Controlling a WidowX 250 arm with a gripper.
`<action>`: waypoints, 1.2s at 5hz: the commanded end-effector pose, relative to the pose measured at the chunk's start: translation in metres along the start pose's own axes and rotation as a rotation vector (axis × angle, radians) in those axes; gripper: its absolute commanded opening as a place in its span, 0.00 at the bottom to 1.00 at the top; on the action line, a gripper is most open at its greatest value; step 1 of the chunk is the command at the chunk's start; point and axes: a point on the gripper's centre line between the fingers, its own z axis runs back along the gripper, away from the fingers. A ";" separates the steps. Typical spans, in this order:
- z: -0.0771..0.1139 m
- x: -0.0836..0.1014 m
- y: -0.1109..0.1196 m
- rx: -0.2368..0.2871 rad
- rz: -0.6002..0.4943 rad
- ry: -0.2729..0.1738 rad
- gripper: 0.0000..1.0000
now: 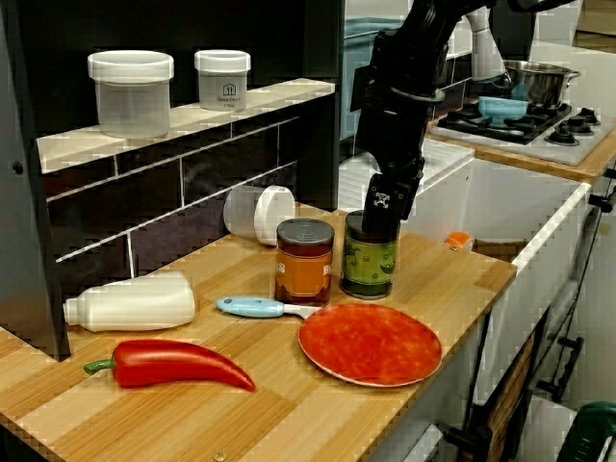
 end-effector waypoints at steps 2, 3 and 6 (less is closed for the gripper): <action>0.039 0.001 -0.006 -0.064 0.023 0.047 0.00; 0.056 0.000 -0.007 -0.102 0.023 0.054 0.00; 0.051 0.000 0.012 -0.059 0.035 0.040 0.00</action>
